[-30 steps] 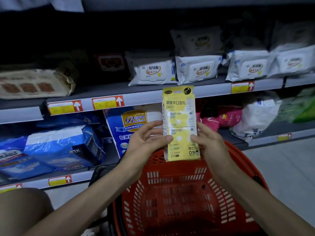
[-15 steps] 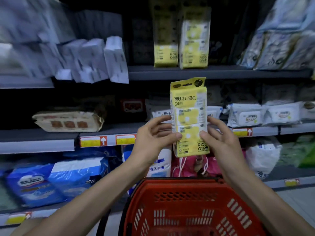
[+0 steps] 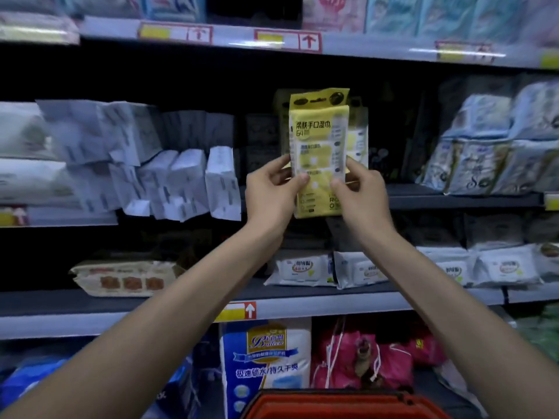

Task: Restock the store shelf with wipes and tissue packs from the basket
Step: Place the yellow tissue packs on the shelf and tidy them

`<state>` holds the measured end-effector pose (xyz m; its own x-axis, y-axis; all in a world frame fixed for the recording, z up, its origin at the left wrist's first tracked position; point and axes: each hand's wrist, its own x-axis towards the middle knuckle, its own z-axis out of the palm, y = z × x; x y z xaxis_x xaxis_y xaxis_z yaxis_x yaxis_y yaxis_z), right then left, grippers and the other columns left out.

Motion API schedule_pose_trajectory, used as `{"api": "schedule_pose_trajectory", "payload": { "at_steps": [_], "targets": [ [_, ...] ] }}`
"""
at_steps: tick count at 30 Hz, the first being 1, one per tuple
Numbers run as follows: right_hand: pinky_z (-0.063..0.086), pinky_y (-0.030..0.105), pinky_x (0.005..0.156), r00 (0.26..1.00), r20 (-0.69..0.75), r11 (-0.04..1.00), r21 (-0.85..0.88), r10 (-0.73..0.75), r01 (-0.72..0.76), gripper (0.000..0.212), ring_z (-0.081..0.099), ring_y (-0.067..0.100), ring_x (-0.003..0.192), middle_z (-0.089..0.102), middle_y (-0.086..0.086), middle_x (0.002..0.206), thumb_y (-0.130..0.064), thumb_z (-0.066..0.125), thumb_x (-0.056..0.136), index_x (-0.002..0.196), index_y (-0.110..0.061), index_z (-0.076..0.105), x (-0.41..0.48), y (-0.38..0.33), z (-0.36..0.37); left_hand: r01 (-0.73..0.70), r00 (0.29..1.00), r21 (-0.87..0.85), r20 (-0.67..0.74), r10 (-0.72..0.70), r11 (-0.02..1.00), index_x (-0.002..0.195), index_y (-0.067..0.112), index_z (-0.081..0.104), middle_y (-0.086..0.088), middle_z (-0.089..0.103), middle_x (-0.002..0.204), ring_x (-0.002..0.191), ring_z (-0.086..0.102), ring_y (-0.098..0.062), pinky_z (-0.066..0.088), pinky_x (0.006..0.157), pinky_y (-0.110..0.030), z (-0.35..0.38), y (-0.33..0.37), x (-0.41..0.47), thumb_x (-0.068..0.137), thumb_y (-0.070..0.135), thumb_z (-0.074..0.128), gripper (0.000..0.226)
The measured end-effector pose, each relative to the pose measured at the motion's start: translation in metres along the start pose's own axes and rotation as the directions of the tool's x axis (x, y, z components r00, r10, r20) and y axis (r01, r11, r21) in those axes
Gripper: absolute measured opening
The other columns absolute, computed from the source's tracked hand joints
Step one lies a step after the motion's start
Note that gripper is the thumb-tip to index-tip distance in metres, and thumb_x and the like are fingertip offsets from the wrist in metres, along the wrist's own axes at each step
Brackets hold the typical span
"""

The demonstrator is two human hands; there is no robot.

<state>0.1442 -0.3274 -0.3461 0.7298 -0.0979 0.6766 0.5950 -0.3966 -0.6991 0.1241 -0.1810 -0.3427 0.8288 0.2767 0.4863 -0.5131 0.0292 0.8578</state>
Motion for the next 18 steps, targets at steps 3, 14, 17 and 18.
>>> {"api": "schedule_pose_trajectory", "payload": {
  "at_steps": [3, 14, 17, 18],
  "targets": [
    [0.047, 0.023, 0.07, 1.0, -0.004, 0.996, -0.088, -0.018, 0.018, 0.031, 0.062, 0.013, 0.093, 0.063, 0.003, 0.118, -0.022, 0.058, 0.098, 0.125, -0.035, 0.067, 0.038, -0.006, 0.015, -0.048, 0.997, 0.065, -0.063, 0.052, 0.997, 0.14, 0.014, 0.064, -0.001, 0.076, 0.122, 0.113, 0.072, -0.016, 0.061, 0.095, -0.044, 0.006, 0.003, 0.038, 0.091, 0.01, 0.078, 0.051],
    [0.041, 0.032, 0.074, 0.996, -0.087, 0.877, -0.475, 0.029, -0.067, 0.043, 0.062, 0.029, 0.104, 0.062, 0.009, 0.12, -0.008, 0.063, 0.099, 0.14, -0.016, 0.053, 0.04, -0.004, 0.038, 0.105, 0.98, 0.291, -0.192, -0.049, 0.951, 0.129, 0.019, 0.07, 0.002, 0.075, 0.105, 0.087, 0.071, -0.01, 0.057, 0.07, -0.022, 0.018, -0.023, 0.066, 0.088, 0.007, 0.081, 0.045],
    [0.045, 0.035, 0.072, 0.995, -0.077, 0.876, -0.475, 0.061, -0.09, 0.048, 0.062, 0.028, 0.101, 0.063, 0.007, 0.116, -0.01, 0.067, 0.097, 0.141, -0.018, 0.05, 0.036, -0.006, 0.038, 0.11, 0.984, 0.344, -0.171, -0.054, 0.932, 0.132, 0.019, 0.067, 0.002, 0.075, 0.109, 0.088, 0.07, -0.01, 0.055, 0.07, -0.023, 0.017, -0.02, 0.059, 0.087, 0.008, 0.081, 0.048],
    [0.047, 0.036, 0.072, 0.995, -0.064, 0.87, -0.484, 0.075, -0.096, 0.051, 0.063, 0.028, 0.102, 0.063, 0.007, 0.118, -0.013, 0.069, 0.096, 0.142, -0.018, 0.048, 0.035, -0.008, 0.037, 0.11, 0.986, 0.362, -0.16, -0.055, 0.926, 0.134, 0.019, 0.066, 0.002, 0.074, 0.112, 0.093, 0.071, -0.012, 0.057, 0.075, -0.027, 0.017, -0.018, 0.057, 0.087, 0.01, 0.082, 0.05]
  ]
}}
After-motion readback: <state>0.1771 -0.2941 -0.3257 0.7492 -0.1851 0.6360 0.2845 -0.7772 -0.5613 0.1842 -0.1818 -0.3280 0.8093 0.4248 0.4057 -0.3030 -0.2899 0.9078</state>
